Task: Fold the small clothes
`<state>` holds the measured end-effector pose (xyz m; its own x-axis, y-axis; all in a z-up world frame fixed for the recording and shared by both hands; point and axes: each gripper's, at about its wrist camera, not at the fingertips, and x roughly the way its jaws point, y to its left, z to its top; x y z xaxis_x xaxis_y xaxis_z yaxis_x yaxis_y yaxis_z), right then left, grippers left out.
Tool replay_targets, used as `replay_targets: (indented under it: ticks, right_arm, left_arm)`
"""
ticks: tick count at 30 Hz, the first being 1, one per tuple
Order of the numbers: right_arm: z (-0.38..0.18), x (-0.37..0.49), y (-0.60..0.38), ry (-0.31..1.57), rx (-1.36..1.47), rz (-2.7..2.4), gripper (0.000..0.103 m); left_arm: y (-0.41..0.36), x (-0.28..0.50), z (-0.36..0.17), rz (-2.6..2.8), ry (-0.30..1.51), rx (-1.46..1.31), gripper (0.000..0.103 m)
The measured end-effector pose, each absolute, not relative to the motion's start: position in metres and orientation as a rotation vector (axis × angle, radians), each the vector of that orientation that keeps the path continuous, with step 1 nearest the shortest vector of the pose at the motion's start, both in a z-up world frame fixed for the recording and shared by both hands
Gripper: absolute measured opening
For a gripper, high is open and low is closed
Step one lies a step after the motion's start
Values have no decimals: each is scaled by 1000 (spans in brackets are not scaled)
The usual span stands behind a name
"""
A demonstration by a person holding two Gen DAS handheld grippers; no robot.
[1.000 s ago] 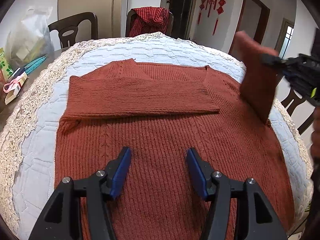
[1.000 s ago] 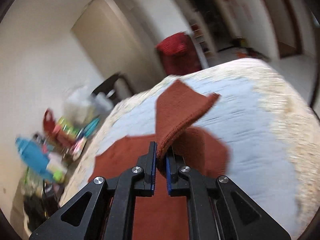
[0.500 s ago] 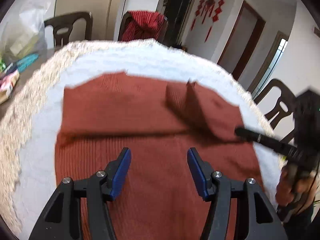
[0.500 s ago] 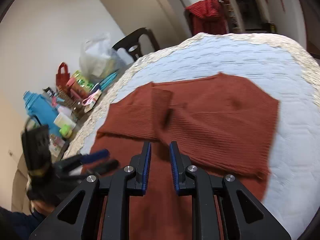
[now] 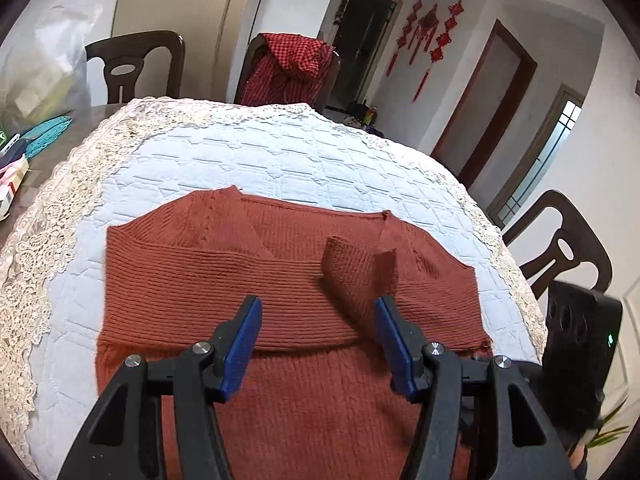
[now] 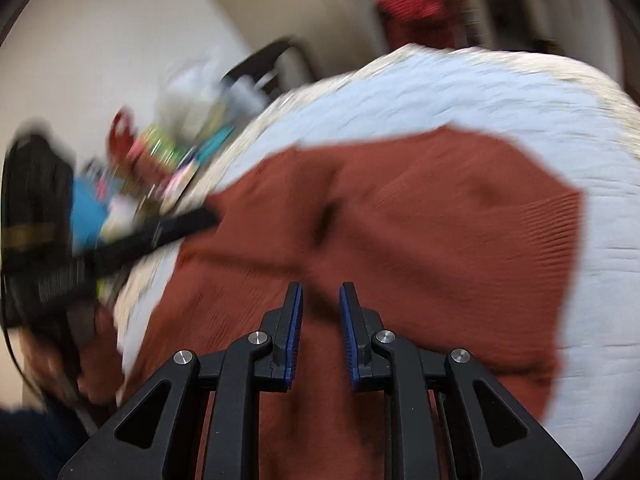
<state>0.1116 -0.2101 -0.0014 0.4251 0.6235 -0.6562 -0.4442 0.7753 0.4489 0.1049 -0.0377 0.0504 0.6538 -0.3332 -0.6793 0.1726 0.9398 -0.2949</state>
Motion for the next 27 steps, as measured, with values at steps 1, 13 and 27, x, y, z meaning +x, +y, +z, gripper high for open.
replay_targets:
  ticks: [1, 13, 27]
  right_arm:
    - [-2, 109, -208, 913, 219, 691, 19]
    - [7, 93, -263, 849, 313, 583, 19]
    - [10, 90, -307, 798, 410, 478, 19]
  left_arm:
    - [-37, 106, 50, -287, 814, -213, 61]
    - [-58, 138, 29, -389, 920, -247, 61]
    - [-59, 133, 50, -409, 789, -173, 5]
